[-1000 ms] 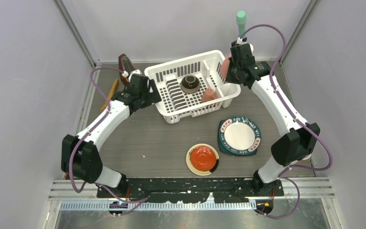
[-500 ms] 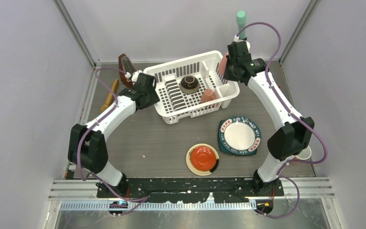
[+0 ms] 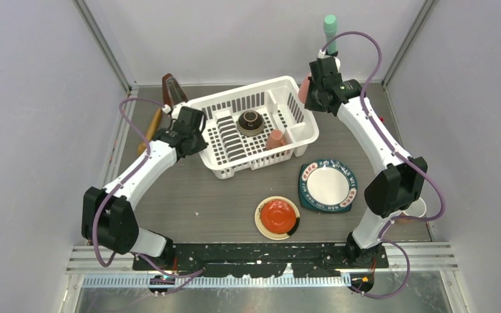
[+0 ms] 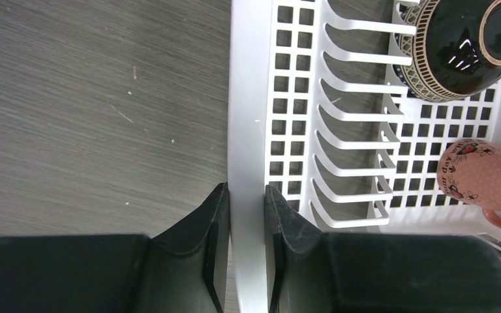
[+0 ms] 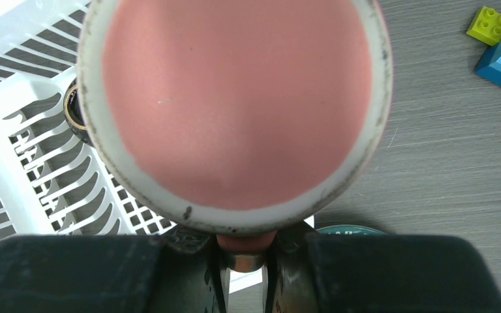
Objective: Load the mixed dishes into the dish rack
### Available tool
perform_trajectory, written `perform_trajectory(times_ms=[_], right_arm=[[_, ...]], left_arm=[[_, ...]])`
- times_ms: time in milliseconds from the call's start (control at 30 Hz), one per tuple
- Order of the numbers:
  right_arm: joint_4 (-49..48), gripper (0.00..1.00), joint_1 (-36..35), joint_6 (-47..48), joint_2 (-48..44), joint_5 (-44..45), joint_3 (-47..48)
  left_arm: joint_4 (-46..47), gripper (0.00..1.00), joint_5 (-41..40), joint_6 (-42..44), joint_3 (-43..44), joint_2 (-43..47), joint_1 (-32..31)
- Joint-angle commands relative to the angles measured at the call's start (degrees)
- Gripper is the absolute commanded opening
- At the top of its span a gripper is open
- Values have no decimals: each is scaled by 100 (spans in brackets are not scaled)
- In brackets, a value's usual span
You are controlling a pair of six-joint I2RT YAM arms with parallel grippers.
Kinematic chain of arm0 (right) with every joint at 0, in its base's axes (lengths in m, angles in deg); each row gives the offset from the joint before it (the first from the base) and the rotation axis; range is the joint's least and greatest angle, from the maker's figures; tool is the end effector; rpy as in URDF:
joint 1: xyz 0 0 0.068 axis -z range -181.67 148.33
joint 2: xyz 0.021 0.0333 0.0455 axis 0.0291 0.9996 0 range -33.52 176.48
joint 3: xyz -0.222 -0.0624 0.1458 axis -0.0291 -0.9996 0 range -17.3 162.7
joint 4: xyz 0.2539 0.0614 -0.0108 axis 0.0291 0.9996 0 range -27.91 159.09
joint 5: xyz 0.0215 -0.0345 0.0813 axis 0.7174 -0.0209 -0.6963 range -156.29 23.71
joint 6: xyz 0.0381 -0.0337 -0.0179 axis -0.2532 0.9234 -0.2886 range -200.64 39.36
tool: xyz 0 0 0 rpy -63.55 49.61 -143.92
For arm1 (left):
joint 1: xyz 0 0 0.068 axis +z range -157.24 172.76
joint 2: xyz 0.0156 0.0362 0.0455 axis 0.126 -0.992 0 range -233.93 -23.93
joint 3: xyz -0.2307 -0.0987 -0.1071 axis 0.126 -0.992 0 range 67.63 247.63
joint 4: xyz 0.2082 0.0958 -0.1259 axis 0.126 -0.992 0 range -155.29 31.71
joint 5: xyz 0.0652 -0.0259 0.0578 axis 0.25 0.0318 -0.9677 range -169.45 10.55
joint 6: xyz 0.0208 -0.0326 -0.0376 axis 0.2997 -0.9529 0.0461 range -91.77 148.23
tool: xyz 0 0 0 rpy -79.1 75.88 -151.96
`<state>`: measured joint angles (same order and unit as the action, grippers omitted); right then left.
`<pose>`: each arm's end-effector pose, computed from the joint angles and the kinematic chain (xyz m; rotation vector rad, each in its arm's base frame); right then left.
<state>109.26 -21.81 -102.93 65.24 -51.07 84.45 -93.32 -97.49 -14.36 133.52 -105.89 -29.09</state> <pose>0.3595 0.1219 0.3716 0.1734 2.3028 0.0653 0.2852 -0.1025 0.2808 -0.5654 2.3404 -0.1298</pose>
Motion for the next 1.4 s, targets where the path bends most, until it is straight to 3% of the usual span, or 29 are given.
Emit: perform_trajectory(times_ms=[0, 400, 633, 800, 1100, 1367], right_arm=[[-617, 0, 1, 92, -95, 130, 390], [-696, 0, -70, 183, 578, -289, 813], [-724, 0, -360, 195, 724, -652, 763], [-655, 0, -501, 354, 970, -881, 638], [-584, 0, -560, 440, 1300, -735, 507], [-515, 0, -561, 369, 1626, -79, 466]], left_arm=[[-111, 13, -20, 342, -168, 465, -4], [-185, 14, 222, 462, -565, 940, -4], [-167, 32, 250, 442, -557, 1019, -4], [-163, 40, 203, 478, -550, 1048, -4], [-101, 42, 132, 506, -540, 1035, -4], [-85, 42, -8, 594, -505, 992, -4]])
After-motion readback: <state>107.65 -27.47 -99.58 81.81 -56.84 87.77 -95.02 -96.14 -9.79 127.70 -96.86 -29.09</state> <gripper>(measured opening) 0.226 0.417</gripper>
